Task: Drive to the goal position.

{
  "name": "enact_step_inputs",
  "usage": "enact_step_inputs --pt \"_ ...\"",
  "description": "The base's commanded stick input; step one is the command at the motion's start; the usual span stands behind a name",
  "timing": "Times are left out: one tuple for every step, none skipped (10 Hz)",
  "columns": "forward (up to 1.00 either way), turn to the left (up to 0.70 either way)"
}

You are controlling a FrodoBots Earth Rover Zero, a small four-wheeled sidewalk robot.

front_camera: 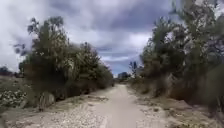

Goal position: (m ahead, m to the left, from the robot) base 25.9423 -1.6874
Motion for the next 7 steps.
enact_step_inputs --pt "0.85 0.0" --pt "0.85 0.0" --pt "0.85 0.0" --pt "0.85 0.0" --pt "0.85 0.0" --pt "0.85 0.0" --pt "0.85 0.0"
